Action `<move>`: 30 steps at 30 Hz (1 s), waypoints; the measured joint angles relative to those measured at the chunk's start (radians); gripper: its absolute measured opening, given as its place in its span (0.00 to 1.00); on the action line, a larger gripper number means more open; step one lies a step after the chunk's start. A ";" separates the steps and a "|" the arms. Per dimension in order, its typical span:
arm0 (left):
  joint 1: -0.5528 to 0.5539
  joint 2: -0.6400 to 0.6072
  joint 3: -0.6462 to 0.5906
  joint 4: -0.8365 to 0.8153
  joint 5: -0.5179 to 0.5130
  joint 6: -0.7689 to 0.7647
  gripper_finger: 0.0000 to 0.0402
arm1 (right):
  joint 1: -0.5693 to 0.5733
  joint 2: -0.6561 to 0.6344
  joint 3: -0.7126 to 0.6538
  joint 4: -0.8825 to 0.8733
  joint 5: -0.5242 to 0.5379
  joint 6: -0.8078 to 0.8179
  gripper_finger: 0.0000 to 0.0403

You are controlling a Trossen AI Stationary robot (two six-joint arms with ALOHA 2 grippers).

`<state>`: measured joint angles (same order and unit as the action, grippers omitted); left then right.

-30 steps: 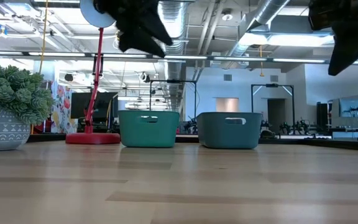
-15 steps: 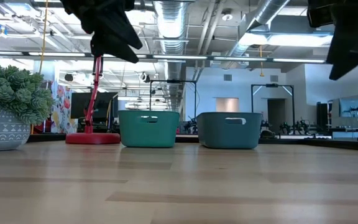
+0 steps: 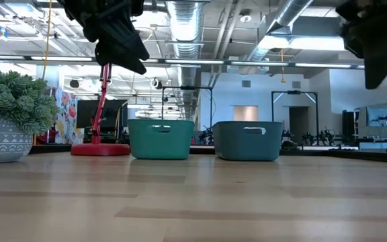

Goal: Sort batteries
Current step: Put the black battery into the green bin

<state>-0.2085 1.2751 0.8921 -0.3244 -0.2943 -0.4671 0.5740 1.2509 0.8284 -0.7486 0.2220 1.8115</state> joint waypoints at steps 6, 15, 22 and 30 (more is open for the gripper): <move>0.000 0.000 0.000 0.000 0.006 0.013 0.52 | 0.061 0.072 0.000 0.031 -0.015 0.172 0.70; -0.014 0.000 0.000 -0.001 0.026 0.016 0.52 | 0.184 0.195 0.048 0.035 -0.017 0.445 0.70; -0.050 0.000 0.000 -0.001 0.027 0.006 0.52 | 0.189 0.356 0.223 -0.037 -0.045 0.450 0.70; -0.060 0.000 0.000 -0.001 0.026 0.010 0.52 | 0.185 0.547 0.354 -0.078 -0.095 0.469 0.70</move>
<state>-0.2682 1.2751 0.8925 -0.3251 -0.2680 -0.4576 0.7591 1.7975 1.1824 -0.8265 0.1272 2.2803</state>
